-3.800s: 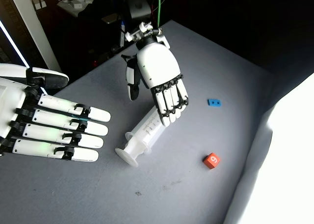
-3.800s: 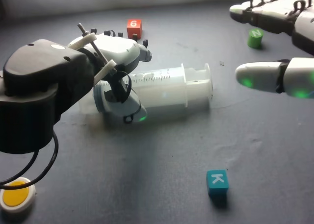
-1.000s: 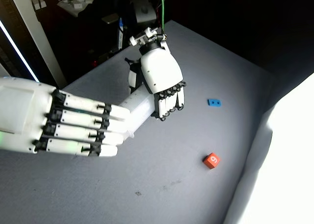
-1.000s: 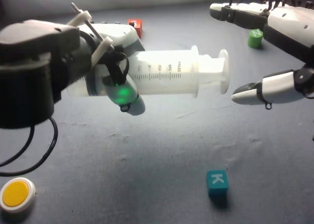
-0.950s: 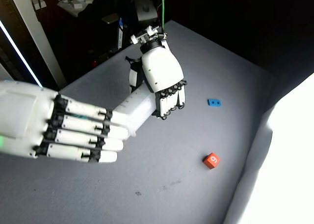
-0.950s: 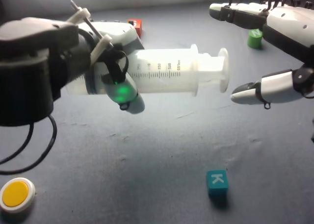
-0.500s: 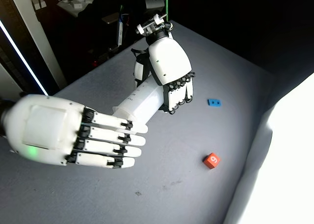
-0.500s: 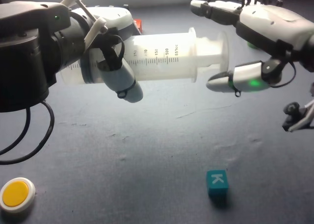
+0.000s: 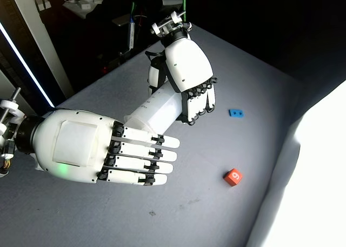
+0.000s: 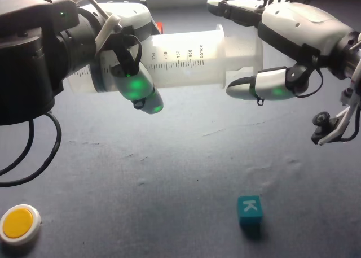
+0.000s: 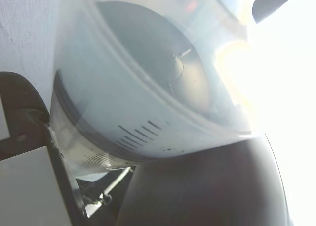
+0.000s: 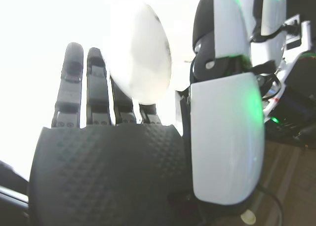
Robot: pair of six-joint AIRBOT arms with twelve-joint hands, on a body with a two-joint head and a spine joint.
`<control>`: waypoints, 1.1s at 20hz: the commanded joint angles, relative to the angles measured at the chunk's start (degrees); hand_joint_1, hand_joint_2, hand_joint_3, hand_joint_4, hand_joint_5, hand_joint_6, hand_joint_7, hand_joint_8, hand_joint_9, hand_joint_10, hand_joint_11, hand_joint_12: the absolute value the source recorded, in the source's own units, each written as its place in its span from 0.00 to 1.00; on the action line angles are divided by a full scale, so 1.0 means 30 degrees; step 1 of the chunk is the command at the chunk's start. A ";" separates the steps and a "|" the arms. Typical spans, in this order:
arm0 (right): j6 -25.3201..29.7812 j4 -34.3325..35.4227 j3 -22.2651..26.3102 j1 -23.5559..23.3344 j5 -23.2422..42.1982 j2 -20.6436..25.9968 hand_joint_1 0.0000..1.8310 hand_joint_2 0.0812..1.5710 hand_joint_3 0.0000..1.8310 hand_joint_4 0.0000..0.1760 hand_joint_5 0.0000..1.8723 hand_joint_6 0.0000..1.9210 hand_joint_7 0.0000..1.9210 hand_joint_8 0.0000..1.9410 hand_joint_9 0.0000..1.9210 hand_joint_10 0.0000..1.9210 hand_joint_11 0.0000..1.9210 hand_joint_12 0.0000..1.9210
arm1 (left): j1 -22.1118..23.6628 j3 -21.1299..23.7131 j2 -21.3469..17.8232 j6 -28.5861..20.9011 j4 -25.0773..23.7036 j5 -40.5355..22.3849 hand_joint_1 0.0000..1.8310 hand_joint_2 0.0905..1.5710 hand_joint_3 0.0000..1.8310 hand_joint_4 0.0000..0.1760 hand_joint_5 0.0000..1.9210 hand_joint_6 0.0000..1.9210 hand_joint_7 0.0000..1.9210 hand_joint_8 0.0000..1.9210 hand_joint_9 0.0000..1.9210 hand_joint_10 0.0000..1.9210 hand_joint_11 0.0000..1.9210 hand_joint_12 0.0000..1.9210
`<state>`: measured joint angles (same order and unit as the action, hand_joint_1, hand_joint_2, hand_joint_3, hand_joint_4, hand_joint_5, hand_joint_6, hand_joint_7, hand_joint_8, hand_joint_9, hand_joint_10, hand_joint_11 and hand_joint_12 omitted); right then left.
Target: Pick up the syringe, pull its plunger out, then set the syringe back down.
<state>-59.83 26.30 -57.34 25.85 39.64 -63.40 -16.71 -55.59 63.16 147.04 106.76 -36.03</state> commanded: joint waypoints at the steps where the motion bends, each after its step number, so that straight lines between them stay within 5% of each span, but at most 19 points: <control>1: 0.0118 -0.0537 -0.0053 -0.0325 0.2269 0.0152 0.63 0.59 0.00 0.00 0.16 0.01 0.17 0.01 0.16 0.01 0.00 0.36 | 0.0339 -0.0033 -0.0124 0.0037 -0.1076 0.0148 0.73 0.76 0.00 0.00 0.36 0.70 0.41 0.67 0.37 0.78 0.22 0.75; 2: 0.0118 -0.0537 -0.0052 -0.0317 0.2275 0.0211 0.63 0.59 0.00 0.00 0.16 0.01 0.17 0.01 0.16 0.01 0.00 0.36 | 0.0339 -0.0016 -0.0124 0.0039 -0.1076 0.0148 0.73 0.76 0.00 0.00 0.36 0.70 0.41 0.67 0.37 0.78 0.22 0.75; 4: 0.0118 -0.0537 -0.0052 -0.0275 0.2275 0.0295 0.62 0.72 0.00 0.00 0.33 0.02 0.35 0.02 0.31 0.02 0.04 0.49 | 0.0339 0.0003 -0.0122 0.0039 -0.1076 0.0146 0.73 0.76 0.00 0.00 0.38 0.67 0.41 0.67 0.36 0.77 0.21 0.75; 5: 0.0118 -0.0537 -0.0050 -0.0262 0.2275 0.0345 0.63 0.75 0.00 0.00 0.39 0.53 0.42 0.53 0.39 0.04 0.10 0.50 | 0.0339 0.0011 -0.0122 0.0056 -0.1076 0.0123 0.73 0.76 0.00 0.00 0.38 0.67 0.42 0.68 0.37 0.77 0.22 0.75; 6: 0.0118 -0.0537 -0.0050 -0.0214 0.2275 0.0378 0.63 0.75 0.00 0.00 0.39 0.53 0.42 0.53 0.39 0.04 0.10 0.50 | 0.0339 0.0019 -0.0122 0.0092 -0.1076 0.0112 0.73 0.76 0.00 0.00 0.38 0.67 0.42 0.68 0.37 0.77 0.22 0.75; 7: 0.0120 -0.0537 -0.0048 -0.0092 0.2276 0.0391 0.72 0.72 0.00 0.00 0.48 0.56 0.49 0.58 0.41 0.51 0.24 0.49 | 0.0339 0.0026 -0.0122 0.0146 -0.1077 0.0110 0.73 0.76 0.00 0.00 0.37 0.68 0.42 0.67 0.37 0.77 0.22 0.75; 9: 0.0120 -0.0537 -0.0044 0.0111 0.2276 0.0402 0.74 0.72 0.00 0.00 0.47 0.61 0.47 0.59 0.41 0.62 0.29 0.48 | 0.0339 0.0042 -0.0122 0.0161 -0.1077 0.0110 0.73 0.77 0.00 0.00 0.36 0.71 0.42 0.67 0.36 0.78 0.22 0.75; 16: 0.0114 -0.0537 0.0693 0.0235 0.2315 0.1382 0.75 0.70 0.00 0.00 0.49 0.61 0.49 0.53 0.48 0.54 0.36 0.43 | 0.0366 0.0049 -0.0120 0.0161 -0.1079 0.0037 0.73 0.76 0.00 0.00 0.39 0.68 0.42 0.67 0.37 0.76 0.22 0.74; 22: 0.0013 -0.0539 0.1833 0.0756 0.2315 0.3347 0.75 0.70 0.00 0.00 0.48 0.60 0.51 0.50 0.46 0.57 0.37 0.41 | 0.0383 0.0032 -0.0122 0.0163 -0.1081 0.0036 0.73 0.76 0.00 0.00 0.38 0.69 0.42 0.68 0.36 0.76 0.23 0.74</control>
<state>-58.92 25.65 -51.33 28.34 41.69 -53.82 -16.67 -54.85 63.48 146.82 107.85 -32.77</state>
